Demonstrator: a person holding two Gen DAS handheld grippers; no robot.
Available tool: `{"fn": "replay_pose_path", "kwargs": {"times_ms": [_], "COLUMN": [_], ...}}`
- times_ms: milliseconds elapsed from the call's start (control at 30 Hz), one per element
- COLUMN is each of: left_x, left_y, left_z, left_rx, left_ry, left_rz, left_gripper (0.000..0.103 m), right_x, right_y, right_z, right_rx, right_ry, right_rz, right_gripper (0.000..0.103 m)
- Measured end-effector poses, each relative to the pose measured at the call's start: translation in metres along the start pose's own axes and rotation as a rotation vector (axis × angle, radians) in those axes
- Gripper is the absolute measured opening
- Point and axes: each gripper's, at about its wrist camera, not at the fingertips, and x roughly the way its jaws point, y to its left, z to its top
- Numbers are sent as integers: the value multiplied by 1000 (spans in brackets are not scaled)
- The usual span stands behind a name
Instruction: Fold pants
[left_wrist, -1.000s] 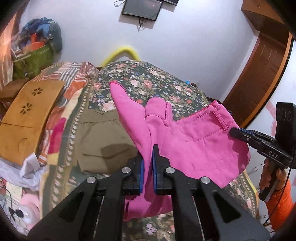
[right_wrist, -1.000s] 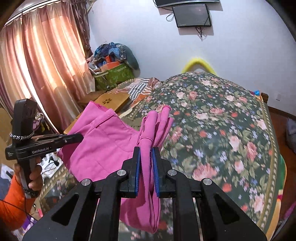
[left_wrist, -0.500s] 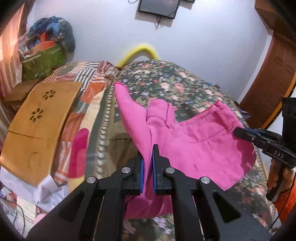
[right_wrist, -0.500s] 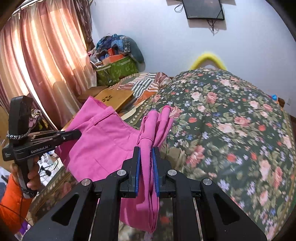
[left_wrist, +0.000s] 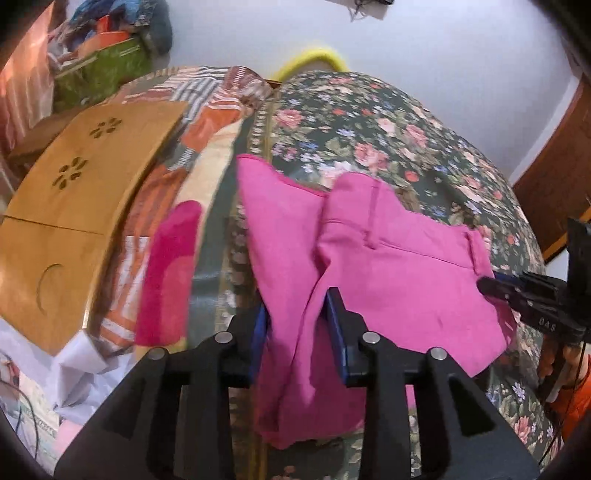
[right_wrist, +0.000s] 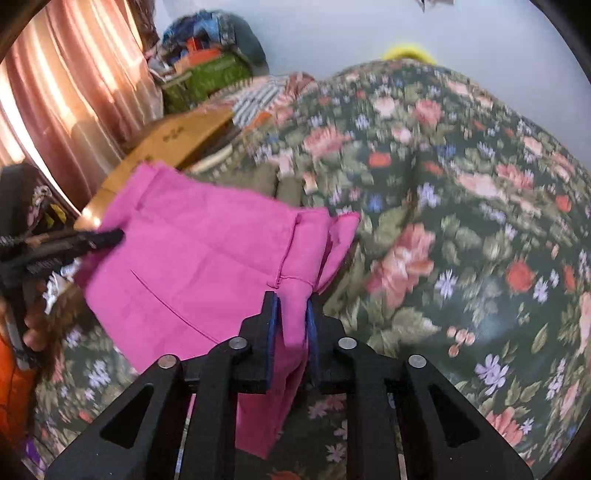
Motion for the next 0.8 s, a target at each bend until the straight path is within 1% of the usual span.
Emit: {"fn": "replay_pose_path", "kwargs": {"times_ms": [67,133,200,267,333,367,533,733,767,800], "left_x": [-4,-8,-17,-29,-43,-50,-104,-194,-207,-226], "left_y": [3,4,1,-6,-15,-19,-55,-106,-113,-124], "left_z": [0,-2,-6,-10,-12,-13,-21,-37,-41,-47], "left_rx": [0,1,13,30,46,52,89,139,142,148], "left_ry": [2,6,3,-7,-24,-34,-113,-261,-284,-323], "left_rz": [38,61,81,96,98,98,70,16,14,18], "left_gripper": [32,32,32,32,32,32,32,32,32,33], "right_x": [-2,-8,-17,-24,-43,-45,-95,-166,-180,-199], "right_y": [0,2,5,7,13,12,27,52,57,64], "right_z": [-1,-1,0,0,-3,-2,-7,-17,-19,-23], "right_rx": [-7,-14,-32,-48,-68,-70,-79,-78,-78,-77], "right_ry": [0,-5,-2,-11,-42,-49,-127,-262,-289,-327], "right_rz": [-14,-43,-85,-125,-136,-135,-116,-74,-66,-58], "right_gripper": [19,21,28,37,39,39,40,41,41,41]}}
